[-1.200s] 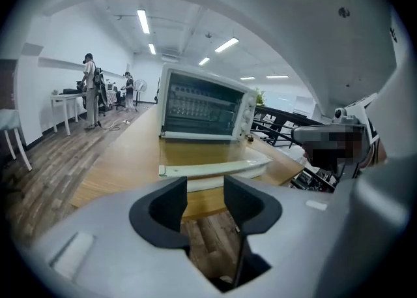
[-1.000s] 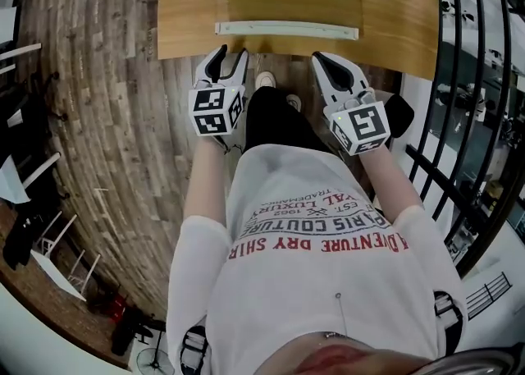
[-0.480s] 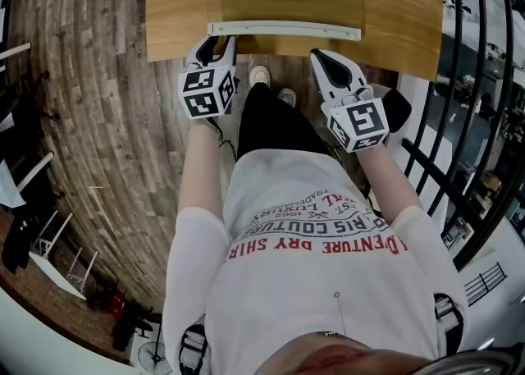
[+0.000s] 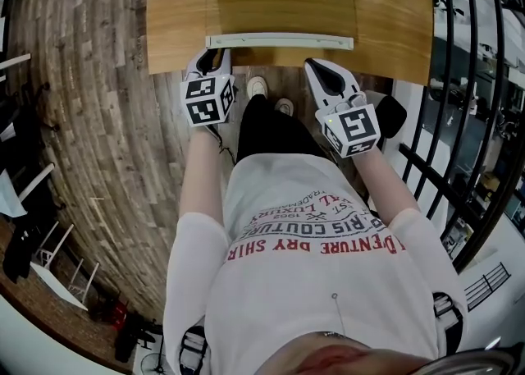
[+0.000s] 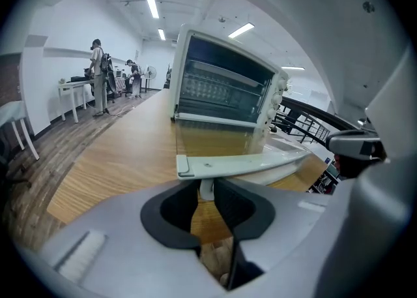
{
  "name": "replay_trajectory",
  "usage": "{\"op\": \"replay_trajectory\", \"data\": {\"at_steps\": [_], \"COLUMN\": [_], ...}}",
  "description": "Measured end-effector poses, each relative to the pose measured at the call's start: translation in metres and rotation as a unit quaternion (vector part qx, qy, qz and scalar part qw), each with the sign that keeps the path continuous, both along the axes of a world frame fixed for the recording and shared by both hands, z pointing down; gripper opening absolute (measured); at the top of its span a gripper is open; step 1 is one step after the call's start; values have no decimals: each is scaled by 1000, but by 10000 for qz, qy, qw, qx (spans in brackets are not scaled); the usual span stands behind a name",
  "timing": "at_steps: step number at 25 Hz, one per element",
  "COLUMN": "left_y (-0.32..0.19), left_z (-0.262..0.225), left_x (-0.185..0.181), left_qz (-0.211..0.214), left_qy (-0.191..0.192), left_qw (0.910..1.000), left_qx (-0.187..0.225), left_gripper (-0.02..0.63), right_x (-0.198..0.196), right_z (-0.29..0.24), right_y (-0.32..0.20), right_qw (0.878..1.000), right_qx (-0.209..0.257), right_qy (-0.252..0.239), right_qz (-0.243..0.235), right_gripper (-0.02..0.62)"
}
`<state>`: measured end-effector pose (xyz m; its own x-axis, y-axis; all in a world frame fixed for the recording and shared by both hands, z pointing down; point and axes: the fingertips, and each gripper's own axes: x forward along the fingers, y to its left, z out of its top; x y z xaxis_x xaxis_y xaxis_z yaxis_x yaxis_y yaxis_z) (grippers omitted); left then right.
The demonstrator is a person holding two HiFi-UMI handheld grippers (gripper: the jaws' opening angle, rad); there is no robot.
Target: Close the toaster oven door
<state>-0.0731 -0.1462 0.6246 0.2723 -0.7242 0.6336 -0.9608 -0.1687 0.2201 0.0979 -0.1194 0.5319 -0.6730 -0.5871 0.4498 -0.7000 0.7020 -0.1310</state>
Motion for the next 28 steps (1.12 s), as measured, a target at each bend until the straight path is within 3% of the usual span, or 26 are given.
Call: {"op": "replay_trajectory", "data": {"at_steps": [15,28], "left_y": [-7,-46], "left_z": [-61,-132], "left_x": [3,0], "left_qz": [38,368], "left_qy": [119,342], "left_qw": [9993,9926], "left_qx": [342,1110], "left_gripper": [86,87], "right_x": [-8,-19], "right_z": [-50,-96], "right_y": [-22,-56], "right_qw": [9986,9937], "right_qx": [501,1046], "right_qy": [-194,-313], "right_qz": [10,243], "right_gripper": [-12,-12]}}
